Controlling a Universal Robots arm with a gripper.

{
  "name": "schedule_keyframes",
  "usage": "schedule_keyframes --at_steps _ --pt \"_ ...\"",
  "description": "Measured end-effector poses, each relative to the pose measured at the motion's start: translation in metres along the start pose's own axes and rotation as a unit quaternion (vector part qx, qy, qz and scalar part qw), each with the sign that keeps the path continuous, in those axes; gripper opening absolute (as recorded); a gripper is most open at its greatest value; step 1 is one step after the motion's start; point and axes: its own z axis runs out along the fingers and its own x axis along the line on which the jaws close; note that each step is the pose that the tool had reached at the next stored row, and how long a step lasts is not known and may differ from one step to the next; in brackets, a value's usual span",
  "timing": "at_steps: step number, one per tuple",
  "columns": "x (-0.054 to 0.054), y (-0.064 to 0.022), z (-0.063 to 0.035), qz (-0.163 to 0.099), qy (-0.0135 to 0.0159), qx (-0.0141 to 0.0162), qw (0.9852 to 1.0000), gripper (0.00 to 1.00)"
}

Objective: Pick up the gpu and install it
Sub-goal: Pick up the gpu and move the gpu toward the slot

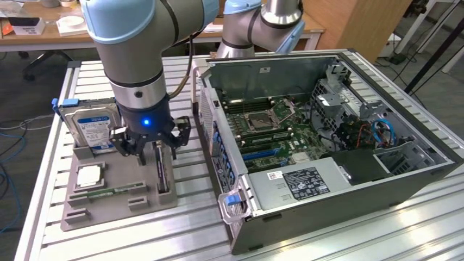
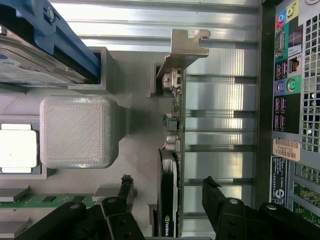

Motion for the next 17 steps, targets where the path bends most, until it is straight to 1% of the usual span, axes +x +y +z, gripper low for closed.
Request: schedule_keyframes --at_steps 2,3,4,5,6,9,10,11,17 --pt "0.0 0.0 0.0 0.0 0.0 0.0 1.0 0.65" --pt "0.0 0.0 0.0 0.0 0.0 0.0 1.0 0.59" --pt "0.0 0.0 0.0 0.0 0.0 0.0 1.0 0.59" --pt "0.0 0.0 0.0 0.0 0.0 0.0 1.0 0.53" --pt "0.0 0.0 0.0 0.0 0.0 0.0 1.0 0.53" --pt "0.0 0.0 0.0 0.0 0.0 0.0 1.0 0.35" --pt "0.0 0.0 0.0 0.0 0.0 0.0 1.0 0.35" --pt "0.0 0.0 0.0 0.0 0.0 0.0 1.0 0.29" --pt "0.0 0.0 0.0 0.0 0.0 0.0 1.0 0.29"
